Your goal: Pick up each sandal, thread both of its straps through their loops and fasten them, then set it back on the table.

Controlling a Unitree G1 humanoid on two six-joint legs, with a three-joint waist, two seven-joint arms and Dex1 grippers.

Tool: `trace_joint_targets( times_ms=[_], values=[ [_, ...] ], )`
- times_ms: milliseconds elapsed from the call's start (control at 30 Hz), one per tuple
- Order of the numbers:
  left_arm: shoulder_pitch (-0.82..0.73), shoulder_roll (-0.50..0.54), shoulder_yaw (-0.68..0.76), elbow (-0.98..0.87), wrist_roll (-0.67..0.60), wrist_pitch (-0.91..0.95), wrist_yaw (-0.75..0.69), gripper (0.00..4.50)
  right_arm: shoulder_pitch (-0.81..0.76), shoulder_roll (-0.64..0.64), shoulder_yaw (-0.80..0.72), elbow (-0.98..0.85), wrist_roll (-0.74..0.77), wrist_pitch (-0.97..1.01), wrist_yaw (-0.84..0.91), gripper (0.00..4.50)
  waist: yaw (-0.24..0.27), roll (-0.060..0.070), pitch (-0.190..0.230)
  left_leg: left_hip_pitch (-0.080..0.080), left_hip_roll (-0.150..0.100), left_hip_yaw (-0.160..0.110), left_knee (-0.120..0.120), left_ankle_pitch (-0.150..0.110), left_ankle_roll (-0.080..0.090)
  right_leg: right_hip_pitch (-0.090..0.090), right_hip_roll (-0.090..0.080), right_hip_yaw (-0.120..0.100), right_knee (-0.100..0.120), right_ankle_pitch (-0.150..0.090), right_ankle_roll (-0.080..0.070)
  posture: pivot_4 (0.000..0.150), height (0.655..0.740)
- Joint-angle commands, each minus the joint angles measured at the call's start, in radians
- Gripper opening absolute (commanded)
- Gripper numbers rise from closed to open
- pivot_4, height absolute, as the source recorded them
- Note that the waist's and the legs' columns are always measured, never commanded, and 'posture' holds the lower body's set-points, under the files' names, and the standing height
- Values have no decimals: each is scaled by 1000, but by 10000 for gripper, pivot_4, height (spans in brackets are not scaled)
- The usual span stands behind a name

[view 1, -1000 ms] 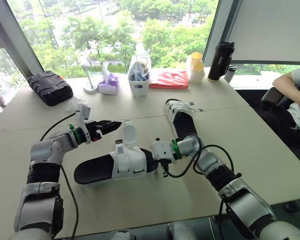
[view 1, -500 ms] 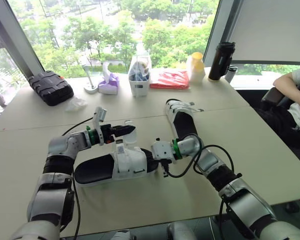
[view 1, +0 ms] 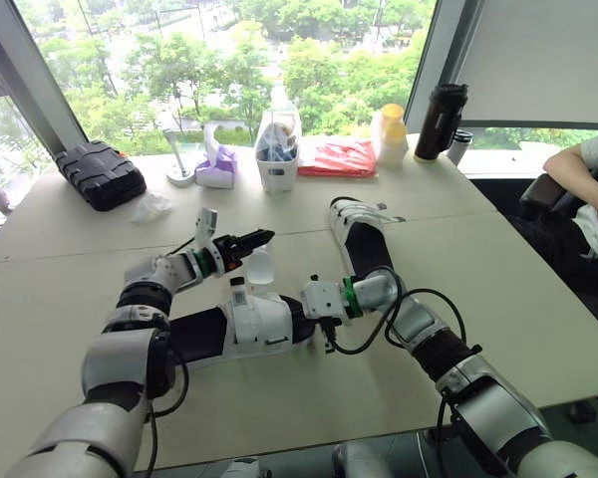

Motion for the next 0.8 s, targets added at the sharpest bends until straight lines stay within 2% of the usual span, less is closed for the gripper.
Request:
trace_joint_targets(
  times_ms=[33, 100, 300, 467, 633, 800],
  values=[
    [-44, -1, 38, 20, 5, -35, 7, 39202, 43, -20, 61, 69, -92, 36, 1, 0, 0, 0, 0, 0, 0, 0, 0, 0, 0, 0, 0, 0, 0, 0, 0, 1500, 7400],
    [-49, -7, 43, 30, 8, -43, 6, 30919, 41, -19, 61, 71, -92, 35, -1, 0, 0, 0, 0, 0, 0, 0, 0, 0, 0, 0, 0, 0, 0, 0, 0, 1500, 7400],
    [-58, -15, 57, 43, 20, -48, 3, 227, 38, -20, 60, 76, -92, 33, -2, 0, 0, 0, 0, 0, 0, 0, 0, 0, 0, 0, 0, 0, 0, 0, 0, 1500, 7400],
    [-46, -9, 44, 20, 36, -47, -34, 227, 38, -21, 60, 76, -93, 32, -2, 0, 0, 0, 0, 0, 0, 0, 0, 0, 0, 0, 0, 0, 0, 0, 0, 1500, 7400],
    [0, 22, 32, -134, 12, -51, -200, 227, 39, -21, 59, 75, -91, 35, -2, 0, -1, 0, 0, 0, 0, 1, 0, 0, -1, 0, 0, 0, 0, 1, -1, 1500, 7400],
    [116, 41, 64, -569, -130, 77, -258, 227, 42, -23, 60, 74, -91, 32, -1, 0, -1, 0, 0, -1, 1, 0, 0, 0, -1, 0, 0, 0, 0, 1, -2, 1500, 7400]
  ],
)
